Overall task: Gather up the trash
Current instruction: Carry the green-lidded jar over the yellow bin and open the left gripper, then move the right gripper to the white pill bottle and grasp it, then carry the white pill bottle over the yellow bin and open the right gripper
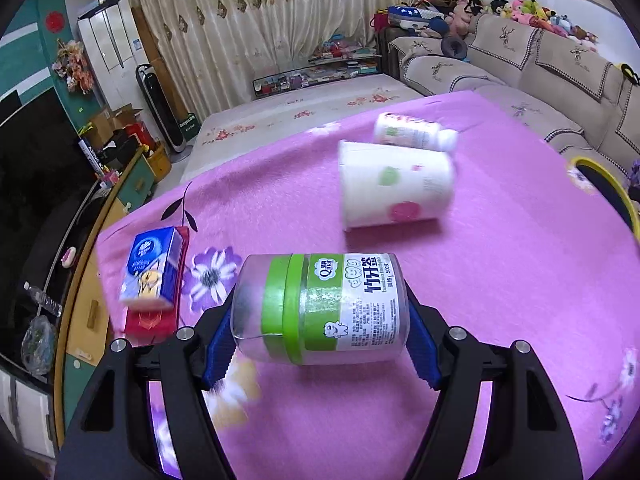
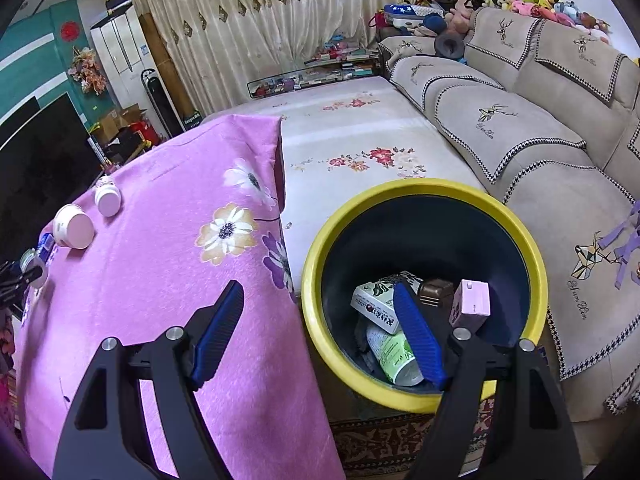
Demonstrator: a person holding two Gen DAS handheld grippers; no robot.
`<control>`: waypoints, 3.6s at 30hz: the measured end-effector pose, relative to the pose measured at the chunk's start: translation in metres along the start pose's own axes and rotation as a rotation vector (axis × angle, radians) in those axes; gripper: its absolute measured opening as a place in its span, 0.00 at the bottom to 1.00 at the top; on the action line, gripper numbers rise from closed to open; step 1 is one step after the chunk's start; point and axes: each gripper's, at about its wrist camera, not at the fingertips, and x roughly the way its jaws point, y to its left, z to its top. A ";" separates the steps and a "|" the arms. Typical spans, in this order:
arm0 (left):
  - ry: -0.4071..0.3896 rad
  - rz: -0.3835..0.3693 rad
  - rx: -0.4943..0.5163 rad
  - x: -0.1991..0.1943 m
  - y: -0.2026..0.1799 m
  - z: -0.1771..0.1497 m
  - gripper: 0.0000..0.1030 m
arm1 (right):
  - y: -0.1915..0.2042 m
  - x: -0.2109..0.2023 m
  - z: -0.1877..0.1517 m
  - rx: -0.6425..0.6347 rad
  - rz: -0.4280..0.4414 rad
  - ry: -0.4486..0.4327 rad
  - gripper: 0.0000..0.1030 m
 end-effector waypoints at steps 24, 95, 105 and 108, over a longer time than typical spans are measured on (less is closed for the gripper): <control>-0.104 -0.279 0.265 -0.049 -0.320 0.083 0.69 | -0.127 -0.070 -0.049 0.143 -0.112 -0.072 0.71; -0.235 0.189 -0.298 -0.064 -0.016 -0.055 0.95 | 0.329 0.185 0.125 -0.504 0.285 0.175 0.70; -0.232 0.189 -0.297 -0.063 -0.016 -0.054 0.95 | 0.326 0.206 0.114 -0.470 0.319 0.268 0.47; -0.230 0.195 -0.293 -0.063 -0.017 -0.054 0.95 | 0.322 0.198 0.112 -0.458 0.299 0.246 0.46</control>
